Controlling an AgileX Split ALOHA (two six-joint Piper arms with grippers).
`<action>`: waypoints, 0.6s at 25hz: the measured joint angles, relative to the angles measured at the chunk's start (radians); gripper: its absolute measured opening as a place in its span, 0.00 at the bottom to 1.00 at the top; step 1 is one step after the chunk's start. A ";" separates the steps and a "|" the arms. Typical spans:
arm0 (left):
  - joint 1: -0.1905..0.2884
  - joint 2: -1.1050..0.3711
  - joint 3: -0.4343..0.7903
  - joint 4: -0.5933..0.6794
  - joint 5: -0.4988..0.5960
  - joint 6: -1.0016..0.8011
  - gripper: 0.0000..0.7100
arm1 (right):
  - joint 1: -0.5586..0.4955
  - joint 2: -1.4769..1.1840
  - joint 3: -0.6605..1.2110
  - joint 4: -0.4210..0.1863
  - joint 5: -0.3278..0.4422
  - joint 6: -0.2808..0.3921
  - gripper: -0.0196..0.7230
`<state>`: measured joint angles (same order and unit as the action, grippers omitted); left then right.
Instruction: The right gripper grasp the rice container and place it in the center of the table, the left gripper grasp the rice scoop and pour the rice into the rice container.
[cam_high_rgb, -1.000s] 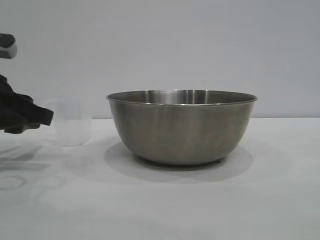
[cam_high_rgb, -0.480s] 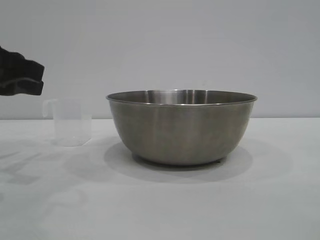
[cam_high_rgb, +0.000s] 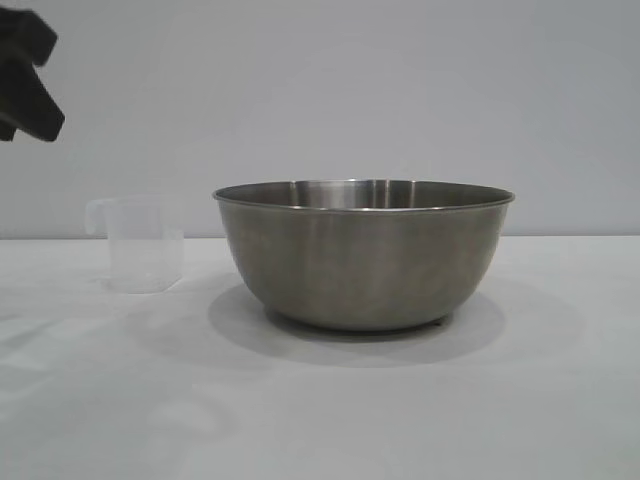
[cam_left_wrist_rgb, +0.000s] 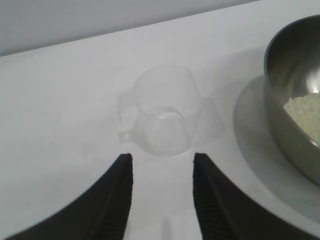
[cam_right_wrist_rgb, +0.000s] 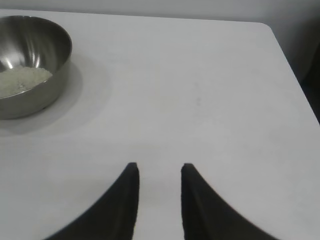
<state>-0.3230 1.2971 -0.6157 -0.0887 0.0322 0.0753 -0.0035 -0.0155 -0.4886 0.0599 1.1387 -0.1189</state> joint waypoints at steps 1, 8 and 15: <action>0.000 -0.017 -0.024 0.000 0.053 0.000 0.62 | 0.000 0.000 0.000 0.000 0.000 0.000 0.30; 0.000 -0.171 -0.140 0.002 0.379 0.000 0.65 | 0.000 0.000 0.000 0.000 0.000 0.000 0.30; 0.000 -0.396 -0.160 0.002 0.664 0.000 0.65 | 0.000 0.000 0.000 0.000 0.000 0.000 0.30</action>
<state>-0.3230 0.9014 -0.7761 -0.0867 0.6965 0.0753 -0.0035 -0.0155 -0.4886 0.0599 1.1387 -0.1189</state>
